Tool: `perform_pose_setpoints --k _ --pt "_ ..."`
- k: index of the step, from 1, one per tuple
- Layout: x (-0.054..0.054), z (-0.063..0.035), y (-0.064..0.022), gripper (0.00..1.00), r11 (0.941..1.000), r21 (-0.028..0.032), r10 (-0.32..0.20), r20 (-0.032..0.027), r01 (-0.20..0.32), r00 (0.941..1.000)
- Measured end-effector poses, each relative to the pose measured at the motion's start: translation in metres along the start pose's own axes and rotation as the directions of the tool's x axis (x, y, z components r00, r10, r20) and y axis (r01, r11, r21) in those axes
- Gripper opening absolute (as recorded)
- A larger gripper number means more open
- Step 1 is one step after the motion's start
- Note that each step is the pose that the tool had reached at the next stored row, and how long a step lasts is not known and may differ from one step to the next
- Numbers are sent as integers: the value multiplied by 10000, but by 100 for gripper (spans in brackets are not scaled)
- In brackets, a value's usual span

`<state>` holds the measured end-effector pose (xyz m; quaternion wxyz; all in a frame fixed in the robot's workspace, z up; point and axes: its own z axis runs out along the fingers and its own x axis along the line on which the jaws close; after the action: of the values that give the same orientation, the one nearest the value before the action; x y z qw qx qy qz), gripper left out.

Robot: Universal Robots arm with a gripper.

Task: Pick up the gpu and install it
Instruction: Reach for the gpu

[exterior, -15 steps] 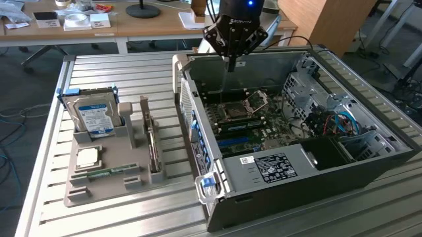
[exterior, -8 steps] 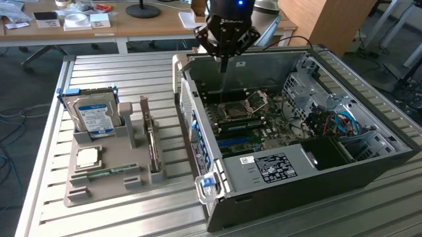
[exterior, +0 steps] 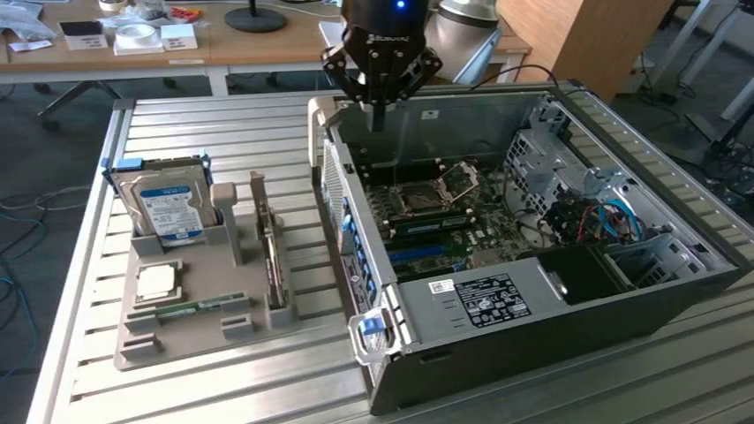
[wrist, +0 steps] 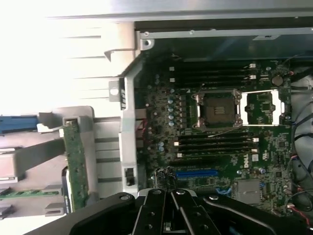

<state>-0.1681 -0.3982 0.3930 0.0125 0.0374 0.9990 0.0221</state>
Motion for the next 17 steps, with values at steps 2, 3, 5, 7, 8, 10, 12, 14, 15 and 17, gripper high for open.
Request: perform_pose_setpoints --k 2,3,5,7,8,10,12,14,15,17 --pt "63 -1 -5 11 10000 0 -1 0 1 10000" --pt "96 -2 -7 11 10000 1 0 0 0 10000" --pt "159 -2 -12 11 10000 0 1 0 -1 10000" --pt "219 -3 -16 11 10000 0 -2 0 2 10000" --pt "249 -4 -19 11 10000 0 0 0 0 10000" --pt "306 -5 -22 11 10000 1 1 0 -1 10000" --pt "362 -6 -27 11 10000 0 -1 -1 1 10000" --pt "411 -7 -30 11 10000 0 -1 0 1 10000" --pt "437 -7 -32 11 10000 0 0 0 0 10000" --pt "486 -8 -35 11 10000 0 1 0 -1 10000"
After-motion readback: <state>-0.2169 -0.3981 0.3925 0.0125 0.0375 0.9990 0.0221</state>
